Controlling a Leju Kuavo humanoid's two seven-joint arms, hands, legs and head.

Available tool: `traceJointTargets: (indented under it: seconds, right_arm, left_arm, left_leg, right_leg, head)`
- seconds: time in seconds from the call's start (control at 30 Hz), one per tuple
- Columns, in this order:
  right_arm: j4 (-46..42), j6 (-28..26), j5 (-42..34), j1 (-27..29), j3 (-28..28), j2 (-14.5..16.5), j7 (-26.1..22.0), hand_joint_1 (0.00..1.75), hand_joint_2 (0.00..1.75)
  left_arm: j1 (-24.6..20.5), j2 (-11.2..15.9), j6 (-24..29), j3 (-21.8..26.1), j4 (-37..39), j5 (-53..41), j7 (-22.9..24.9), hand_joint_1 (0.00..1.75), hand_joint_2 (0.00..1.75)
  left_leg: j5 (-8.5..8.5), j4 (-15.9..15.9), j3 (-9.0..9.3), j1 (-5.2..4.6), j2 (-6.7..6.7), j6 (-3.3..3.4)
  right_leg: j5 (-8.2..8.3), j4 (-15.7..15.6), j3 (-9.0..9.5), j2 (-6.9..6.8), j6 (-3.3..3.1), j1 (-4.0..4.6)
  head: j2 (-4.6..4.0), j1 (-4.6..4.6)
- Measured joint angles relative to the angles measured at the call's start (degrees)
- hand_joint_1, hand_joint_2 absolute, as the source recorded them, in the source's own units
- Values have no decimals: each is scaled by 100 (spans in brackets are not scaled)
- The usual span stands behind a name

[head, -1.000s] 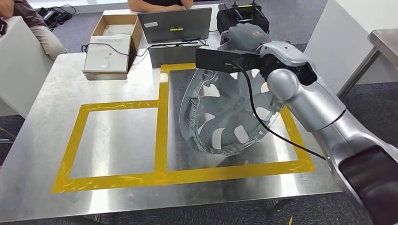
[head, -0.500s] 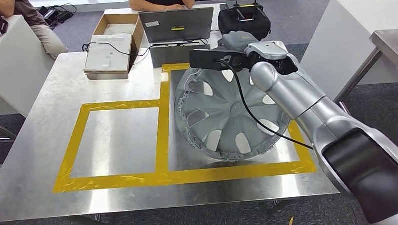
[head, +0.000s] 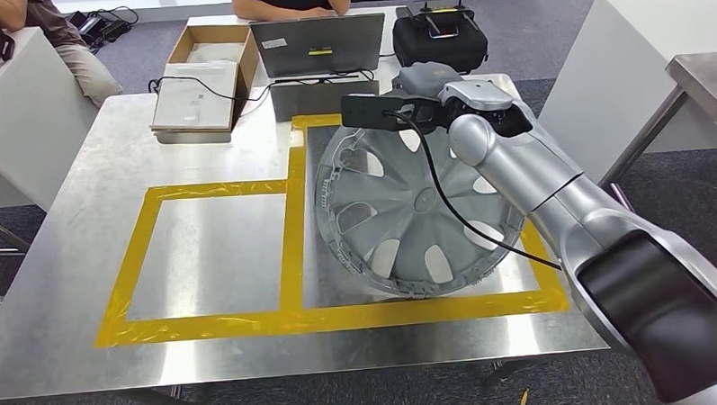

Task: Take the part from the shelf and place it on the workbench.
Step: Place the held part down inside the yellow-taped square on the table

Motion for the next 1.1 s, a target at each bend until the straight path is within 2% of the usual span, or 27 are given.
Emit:
traceJointTargets:
  seconds: [0.1, 0.2, 0.23, 0.33, 0.37, 0.53, 1.03, 1.1]
  right_arm:
    - [194, 1, 16, -1, 24, 56, 98, 175, 175]
    - [712, -201, 55, -9, 55, 239, 163, 175, 175]
    - [901, -315, 65, -11, 61, 310, 183, 131, 131]
    - [1373, -701, 75, -15, 64, 490, 241, 0, 0]
    - [1487, -833, 69, -17, 58, 527, 255, 0, 0]
    - [1741, -1532, 6, -80, -98, 572, 135, 0, 0]
    - [1898, -1707, 147, -188, -420, 528, 16, 0, 0]
    - [1898, -1731, 180, -190, -459, 527, 0, 0, 0]
  left_arm:
    - [-18, -2, -54, -3, 1, -47, 43, 0, 175]
    - [-40, -9, -112, -10, 0, -65, 95, 0, 175]
    - [-42, -11, -120, -11, 1, -52, 97, 0, 175]
    - [-40, -15, -98, -11, 3, -1, 85, 0, 44]
    - [-40, -15, -74, -11, 3, 0, 92, 0, 0]
    - [-70, -24, -64, -32, 5, -91, 179, 0, 0]
    - [-145, -33, -173, -114, 9, -174, 169, 0, 0]
    - [-151, -35, -173, -128, 9, -175, 158, 0, 87]
  left_leg:
    - [0, 0, 0, 0, 0, 0]
    - [1, 0, 1, 0, 3, 0]
    - [1, 0, 2, 0, 5, -1]
    - [2, 0, 3, 1, 7, -1]
    - [2, 0, 3, 1, 5, -1]
    - [2, 1, 1, 0, 3, -1]
    - [0, 2, 4, 0, 11, -2]
    - [0, 2, 4, 0, 12, -2]
  right_leg:
    - [0, 0, 0, 0, 0, 0]
    - [0, 0, 1, 0, 0, 1]
    - [1, 0, 1, 0, 0, 1]
    - [2, 1, 0, 1, 0, 1]
    - [2, 1, 0, 1, 0, 1]
    - [1, 0, -1, 1, 0, -1]
    - [2, 0, -2, 6, 1, -1]
    - [2, 0, -2, 6, 1, -2]
  head:
    - [0, 0]
    - [0, 1]
    - [0, 1]
    - [0, 0]
    - [0, 0]
    - [0, 1]
    - [0, 0]
    - [0, 0]
